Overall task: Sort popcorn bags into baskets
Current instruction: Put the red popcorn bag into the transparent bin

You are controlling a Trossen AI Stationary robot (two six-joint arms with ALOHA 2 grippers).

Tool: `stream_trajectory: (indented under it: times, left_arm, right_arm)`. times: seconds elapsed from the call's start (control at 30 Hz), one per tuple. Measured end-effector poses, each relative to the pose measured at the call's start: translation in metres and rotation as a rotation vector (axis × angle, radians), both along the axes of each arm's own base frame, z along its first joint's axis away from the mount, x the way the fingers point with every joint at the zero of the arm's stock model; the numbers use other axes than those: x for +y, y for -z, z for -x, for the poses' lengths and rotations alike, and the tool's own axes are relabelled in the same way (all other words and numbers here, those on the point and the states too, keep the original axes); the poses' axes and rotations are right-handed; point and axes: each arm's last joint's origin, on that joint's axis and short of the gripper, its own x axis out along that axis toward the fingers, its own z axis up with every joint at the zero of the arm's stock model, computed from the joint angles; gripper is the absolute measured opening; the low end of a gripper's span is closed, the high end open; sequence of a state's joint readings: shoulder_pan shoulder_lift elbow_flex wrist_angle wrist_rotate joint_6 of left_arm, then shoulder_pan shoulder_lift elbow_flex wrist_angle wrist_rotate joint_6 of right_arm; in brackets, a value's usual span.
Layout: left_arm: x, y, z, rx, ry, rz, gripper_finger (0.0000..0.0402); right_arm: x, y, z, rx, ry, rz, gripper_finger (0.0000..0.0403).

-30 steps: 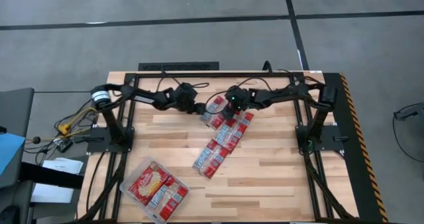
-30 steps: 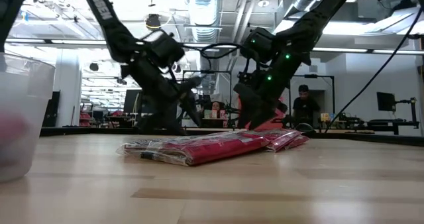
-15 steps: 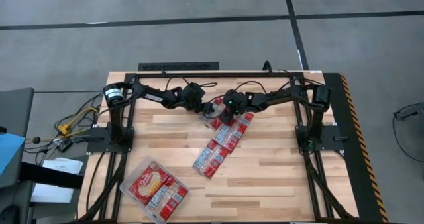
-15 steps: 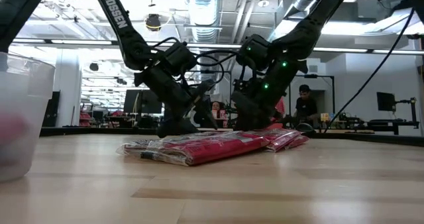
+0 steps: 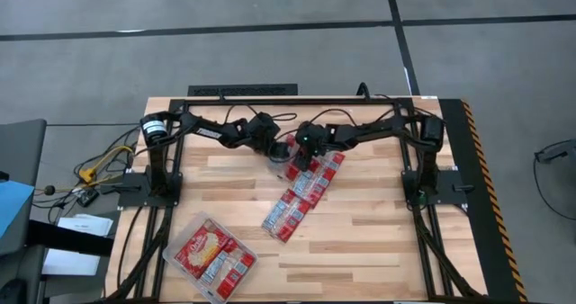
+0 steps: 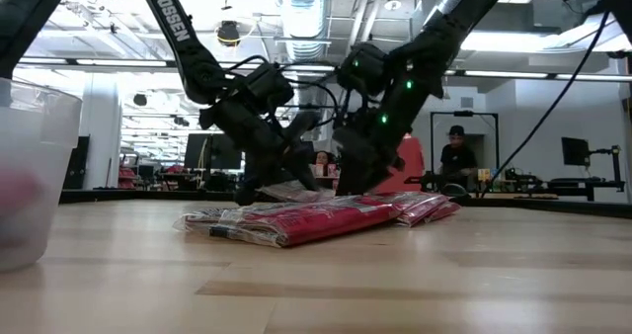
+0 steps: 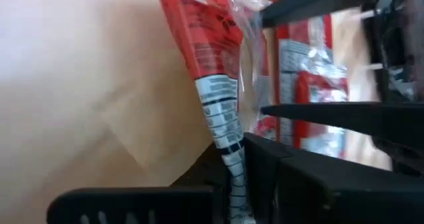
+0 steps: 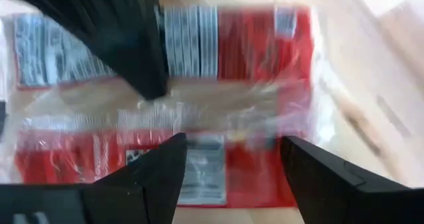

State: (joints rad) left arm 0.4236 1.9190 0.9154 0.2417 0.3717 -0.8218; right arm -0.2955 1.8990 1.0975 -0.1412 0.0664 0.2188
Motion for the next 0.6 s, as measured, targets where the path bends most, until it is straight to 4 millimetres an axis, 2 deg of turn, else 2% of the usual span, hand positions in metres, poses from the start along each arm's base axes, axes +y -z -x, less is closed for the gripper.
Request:
stream_trajectory:
  times: [0.2, 0.37, 0.47, 0.6]
  left_arm:
    - [-0.006, -0.023, 0.003, -0.051, 0.028, 0.058, 0.0006]
    - [-0.019, -0.065, 0.015, -0.075, 0.05, 0.046, 0.0006]
    - [-0.037, -0.093, 0.029, -0.05, 0.087, 0.024, 0.0004]
    - [-0.073, -0.135, 0.057, -0.03, 0.095, 0.006, 0.0005]
  right_arm:
    - [0.002, -0.052, 0.012, -0.056, -0.038, 0.068, 0.027]
    - [0.001, -0.106, 0.039, -0.155, -0.013, 0.112, 0.027]
    - [-0.001, -0.132, 0.056, -0.215, 0.011, 0.135, 0.027]
    - [-0.003, -0.153, 0.076, -0.246, 0.041, 0.152, 0.027]
